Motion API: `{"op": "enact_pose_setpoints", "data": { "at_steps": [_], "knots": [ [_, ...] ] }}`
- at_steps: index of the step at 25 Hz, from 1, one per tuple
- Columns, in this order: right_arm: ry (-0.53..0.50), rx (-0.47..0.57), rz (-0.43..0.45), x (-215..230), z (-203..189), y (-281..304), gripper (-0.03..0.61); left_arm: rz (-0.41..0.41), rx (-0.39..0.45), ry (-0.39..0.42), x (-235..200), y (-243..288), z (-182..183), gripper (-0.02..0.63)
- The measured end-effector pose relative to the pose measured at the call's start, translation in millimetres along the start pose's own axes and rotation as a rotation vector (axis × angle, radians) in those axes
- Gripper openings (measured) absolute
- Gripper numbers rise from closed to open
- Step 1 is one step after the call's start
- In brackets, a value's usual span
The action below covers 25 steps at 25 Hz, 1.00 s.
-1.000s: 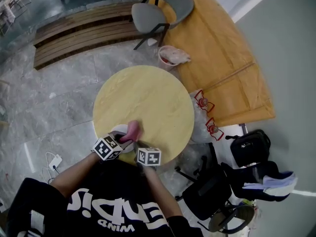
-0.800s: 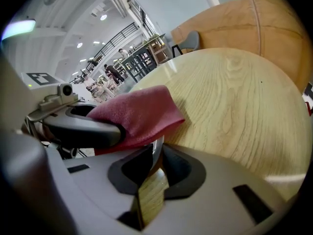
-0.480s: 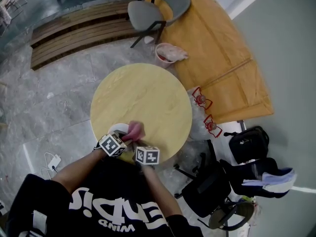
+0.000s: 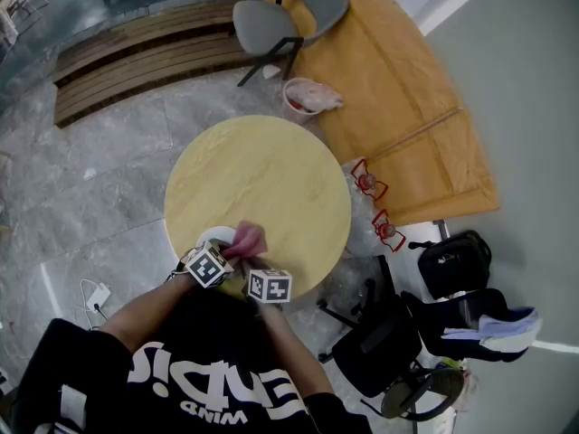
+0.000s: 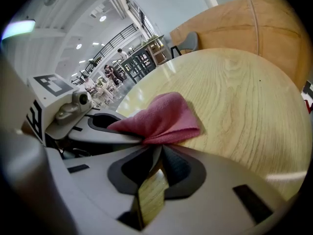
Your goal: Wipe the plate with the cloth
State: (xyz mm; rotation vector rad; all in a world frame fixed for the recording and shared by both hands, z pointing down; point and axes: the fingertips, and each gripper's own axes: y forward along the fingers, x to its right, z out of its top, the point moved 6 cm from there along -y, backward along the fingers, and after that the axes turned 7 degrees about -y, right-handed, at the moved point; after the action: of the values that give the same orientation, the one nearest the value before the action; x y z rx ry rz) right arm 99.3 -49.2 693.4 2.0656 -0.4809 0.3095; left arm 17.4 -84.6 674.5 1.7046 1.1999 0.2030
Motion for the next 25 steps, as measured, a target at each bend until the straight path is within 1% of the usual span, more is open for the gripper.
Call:
{"op": "enact_pose_setpoints", "data": {
  "at_steps": [12, 17, 22, 25],
  "knots": [
    [0.013, 0.009, 0.007, 0, 0, -2, 0.078, 0.011, 0.009, 0.0, 0, -3, 2, 0.052],
    [0.01, 0.005, 0.005, 0, -1, -1, 0.078, 0.025, 0.011, -0.02, -5, -7, 1, 0.052],
    [0.02, 0.007, 0.003, 1, -1, 0, 0.078, 0.041, 0.035, -0.023, -12, -5, 3, 0.052],
    [0.023, 0.01, 0.002, 1, 0, -1, 0.078, 0.058, 0.027, -0.038, -14, -10, 4, 0.052]
  ]
}}
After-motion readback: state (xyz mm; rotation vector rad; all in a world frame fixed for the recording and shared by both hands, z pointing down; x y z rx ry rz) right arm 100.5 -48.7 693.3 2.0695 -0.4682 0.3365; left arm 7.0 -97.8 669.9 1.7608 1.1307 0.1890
